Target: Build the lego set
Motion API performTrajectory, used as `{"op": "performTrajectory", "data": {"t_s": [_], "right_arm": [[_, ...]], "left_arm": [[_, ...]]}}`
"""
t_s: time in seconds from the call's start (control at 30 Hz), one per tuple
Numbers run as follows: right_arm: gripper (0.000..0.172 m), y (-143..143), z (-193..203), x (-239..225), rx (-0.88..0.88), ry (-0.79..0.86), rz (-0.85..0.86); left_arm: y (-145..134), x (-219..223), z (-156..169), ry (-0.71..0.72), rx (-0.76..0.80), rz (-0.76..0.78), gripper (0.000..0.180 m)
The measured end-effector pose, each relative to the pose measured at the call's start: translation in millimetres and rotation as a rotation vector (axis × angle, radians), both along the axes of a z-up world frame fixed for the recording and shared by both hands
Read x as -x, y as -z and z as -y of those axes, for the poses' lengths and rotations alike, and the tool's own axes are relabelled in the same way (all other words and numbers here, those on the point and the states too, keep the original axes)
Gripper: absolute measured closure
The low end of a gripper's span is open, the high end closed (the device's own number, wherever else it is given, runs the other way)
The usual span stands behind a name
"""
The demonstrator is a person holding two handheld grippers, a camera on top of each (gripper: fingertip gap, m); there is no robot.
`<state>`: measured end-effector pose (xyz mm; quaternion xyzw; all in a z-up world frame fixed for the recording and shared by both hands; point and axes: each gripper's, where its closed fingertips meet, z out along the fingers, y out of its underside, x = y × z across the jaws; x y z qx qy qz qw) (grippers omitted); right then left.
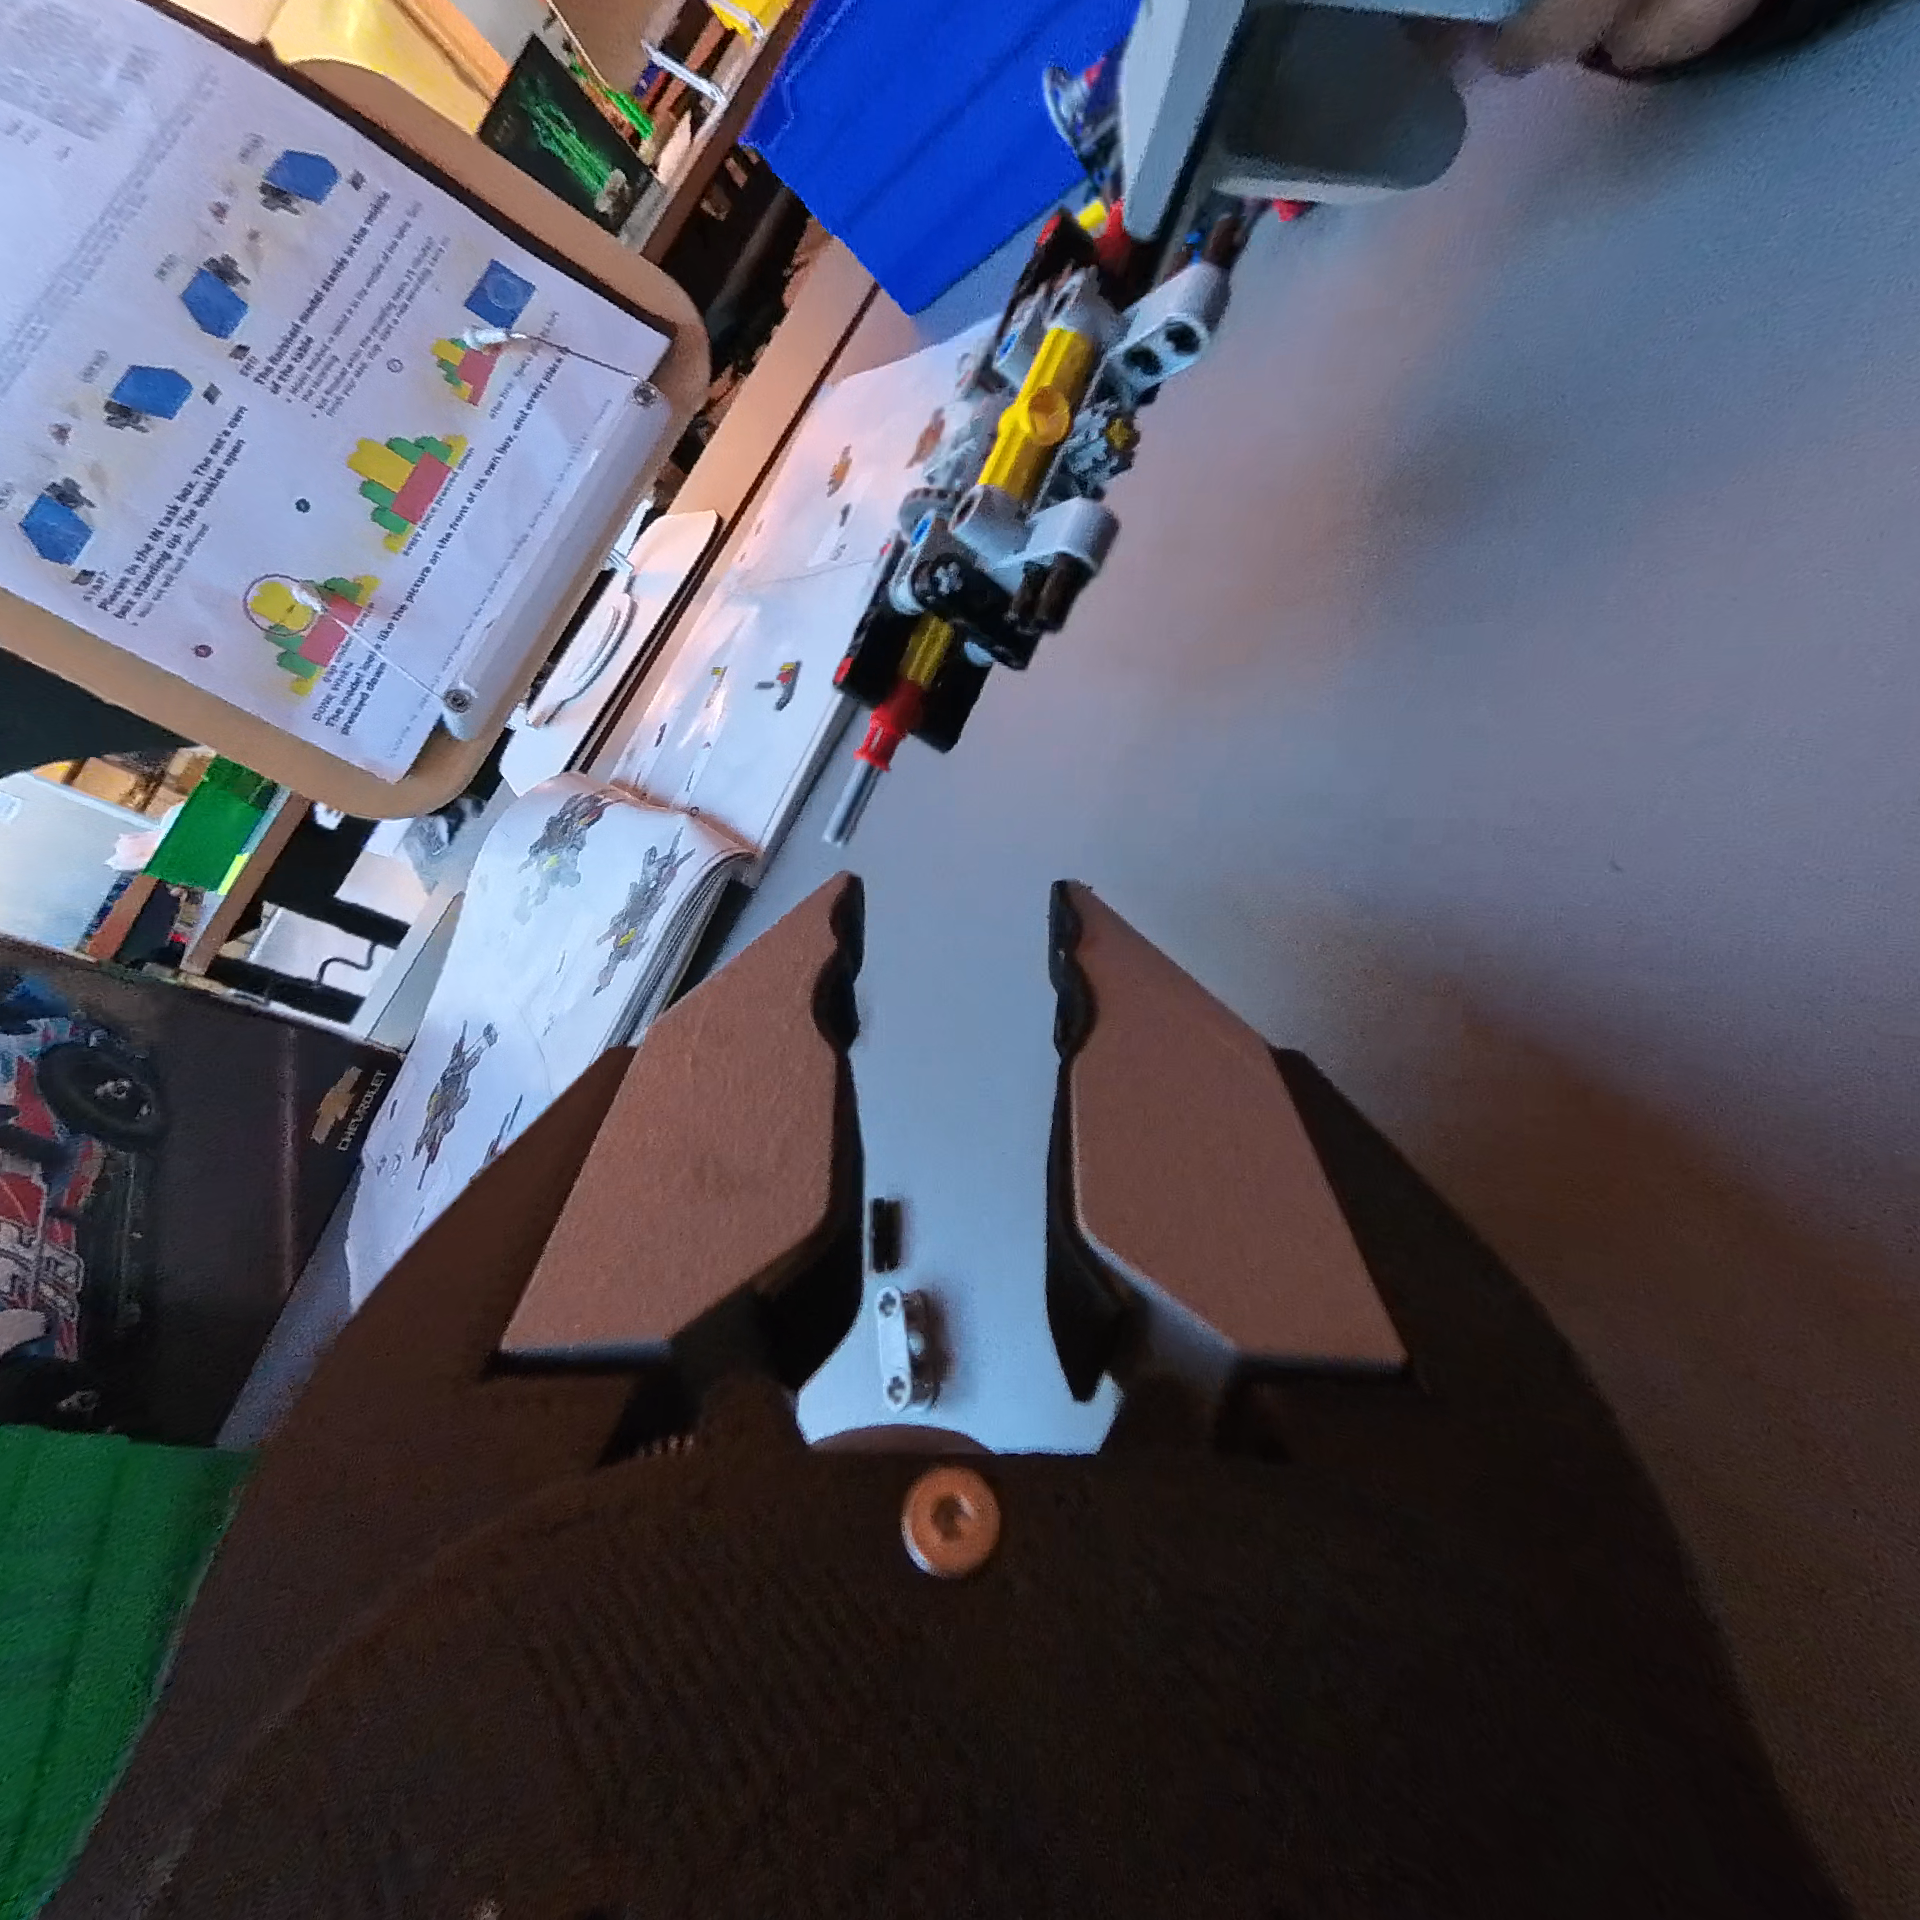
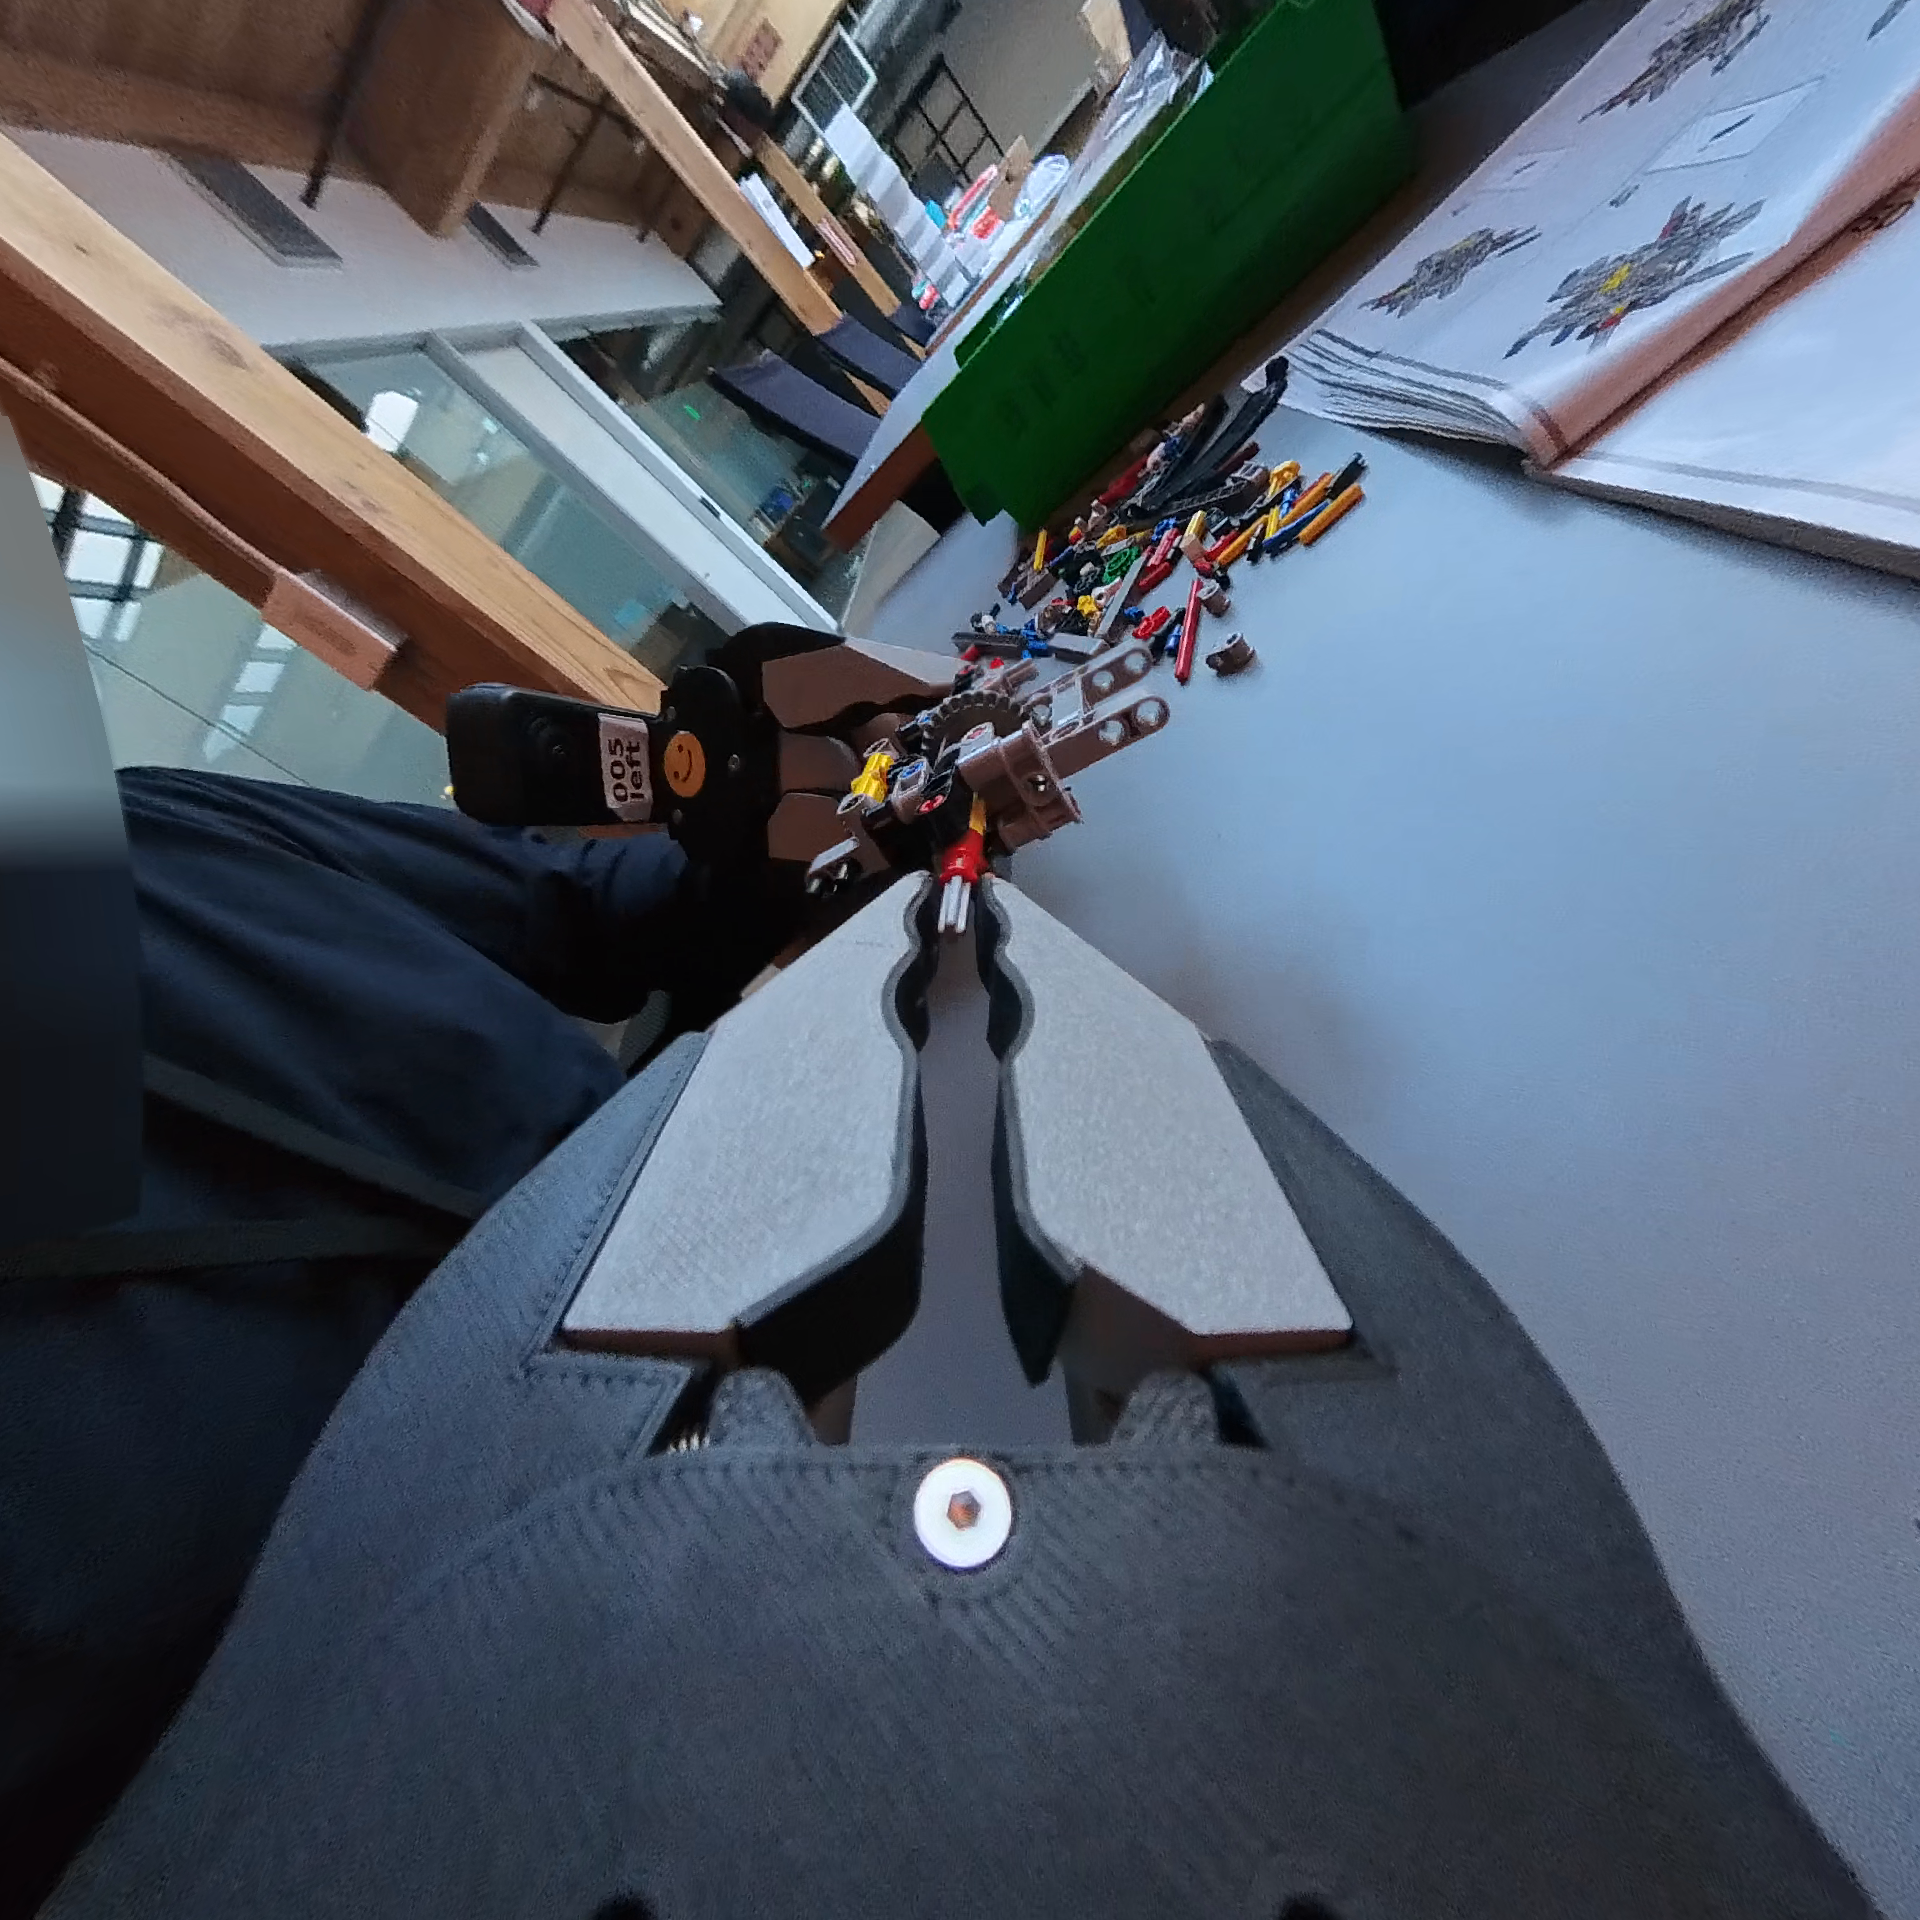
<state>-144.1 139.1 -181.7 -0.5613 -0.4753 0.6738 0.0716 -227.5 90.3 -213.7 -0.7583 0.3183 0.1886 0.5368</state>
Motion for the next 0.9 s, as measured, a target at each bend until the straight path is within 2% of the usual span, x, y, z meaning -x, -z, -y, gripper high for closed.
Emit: {"op": "performTrajectory", "data": {"t_s": [0.23,0.53,0.73,0.9], "right_arm": [[0.169,-18.0,3.8,-10.4,0.098,-0.098,-0.096],[0.169,-75.0,21.0,-52.5,0.162,-0.351,-0.445],[0.168,-85.4,26.8,-74.8,0.197,-0.506,-0.555],[0.168,-83.2,33.8,-81.8,0.206,-0.572,-0.556]], "left_arm": [[-11.4,8.4,3.6,-0.013,-0.039,0.085,0.149],[-9.2,12.4,4.3,-0.016,-0.040,0.050,0.155],[-8.5,20.1,16.7,-0.016,-0.052,0.010,0.157],[-8.3,23.3,15.2,-0.021,-0.043,0.027,0.158]]}}
